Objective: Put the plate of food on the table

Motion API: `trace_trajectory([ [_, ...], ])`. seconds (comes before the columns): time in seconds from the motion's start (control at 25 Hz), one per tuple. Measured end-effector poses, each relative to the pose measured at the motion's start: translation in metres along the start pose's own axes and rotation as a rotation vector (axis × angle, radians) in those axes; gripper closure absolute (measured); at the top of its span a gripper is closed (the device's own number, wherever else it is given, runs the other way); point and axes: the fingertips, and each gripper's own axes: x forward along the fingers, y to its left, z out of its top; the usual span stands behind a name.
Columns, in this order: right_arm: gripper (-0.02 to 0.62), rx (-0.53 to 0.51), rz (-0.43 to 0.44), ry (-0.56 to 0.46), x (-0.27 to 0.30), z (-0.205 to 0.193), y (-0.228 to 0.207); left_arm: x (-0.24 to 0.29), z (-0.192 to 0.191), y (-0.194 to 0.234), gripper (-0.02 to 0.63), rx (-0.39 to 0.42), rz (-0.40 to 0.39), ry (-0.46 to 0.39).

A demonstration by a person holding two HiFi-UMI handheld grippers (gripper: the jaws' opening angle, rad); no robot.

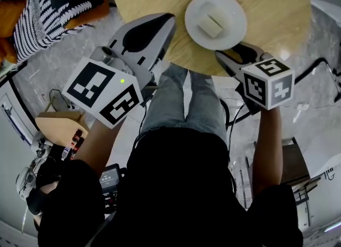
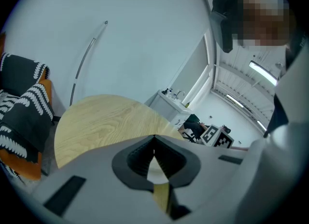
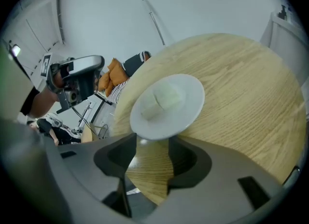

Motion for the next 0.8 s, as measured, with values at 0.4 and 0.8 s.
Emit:
trace_trajectory([
  [0.4,0.388,0.074,-0.098,-0.036,0.023,-0.002,-0.018,-0.008,0.017,-0.021,0.598,0.065,-0.010,-0.052],
  [0.8,0.421,0.095,-0.153,0.027,0.027,-0.007,-0.054,-0.012,0.040,-0.051,0.598,0.096,0.000,-0.091],
])
